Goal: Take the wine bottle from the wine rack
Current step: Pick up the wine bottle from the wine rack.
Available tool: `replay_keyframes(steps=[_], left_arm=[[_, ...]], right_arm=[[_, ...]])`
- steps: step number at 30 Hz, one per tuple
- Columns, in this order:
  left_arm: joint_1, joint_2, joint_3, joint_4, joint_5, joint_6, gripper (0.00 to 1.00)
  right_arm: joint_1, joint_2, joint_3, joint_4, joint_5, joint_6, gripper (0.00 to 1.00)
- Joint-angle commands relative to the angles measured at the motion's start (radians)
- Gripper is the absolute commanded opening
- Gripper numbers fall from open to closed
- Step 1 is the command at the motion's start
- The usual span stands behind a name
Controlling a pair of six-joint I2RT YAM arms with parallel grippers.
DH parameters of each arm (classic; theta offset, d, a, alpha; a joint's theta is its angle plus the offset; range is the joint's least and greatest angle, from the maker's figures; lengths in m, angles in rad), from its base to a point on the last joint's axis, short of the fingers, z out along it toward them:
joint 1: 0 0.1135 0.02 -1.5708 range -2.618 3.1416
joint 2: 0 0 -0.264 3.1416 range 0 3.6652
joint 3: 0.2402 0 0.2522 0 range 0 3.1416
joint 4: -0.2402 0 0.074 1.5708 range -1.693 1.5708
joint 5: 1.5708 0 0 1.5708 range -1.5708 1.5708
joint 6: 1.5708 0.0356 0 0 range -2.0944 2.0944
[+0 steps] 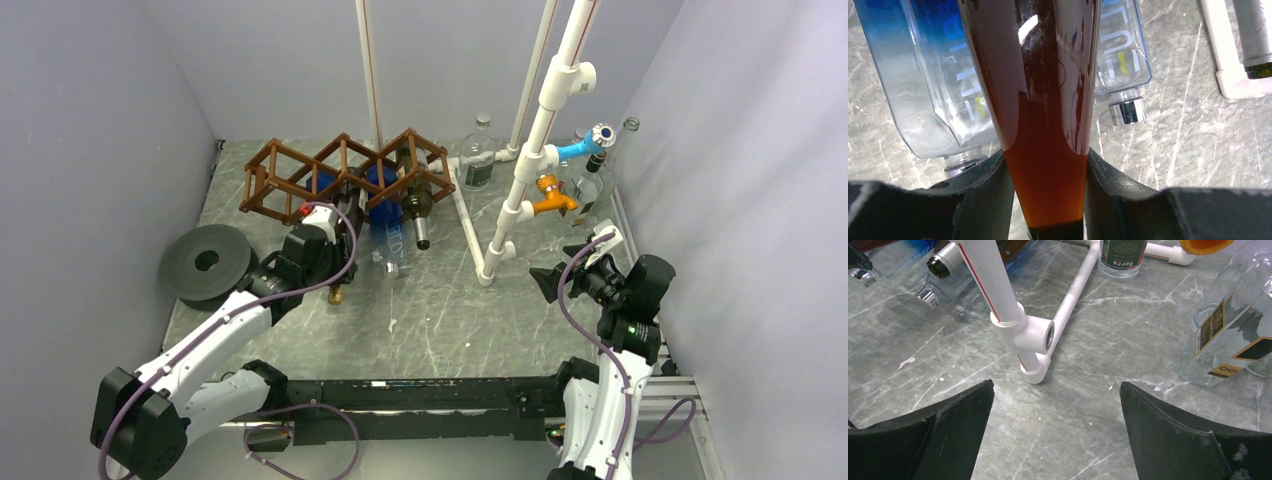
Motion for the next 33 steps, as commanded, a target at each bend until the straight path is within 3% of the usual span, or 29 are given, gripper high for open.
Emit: replay_keyframes(steps=[1, 33], left_arm=[[-0.005, -0.103, 0.037, 0.265, -0.031, -0.019, 0.0], [-0.029, -0.293, -0.07, 0.286, 0.033, -0.154, 0.0]], right_arm=[[0.005, -0.005, 0.048, 0.004, 0.011, -0.016, 1.0], [0.015, -0.013, 0.046, 0.004, 0.021, -0.022, 1.0]])
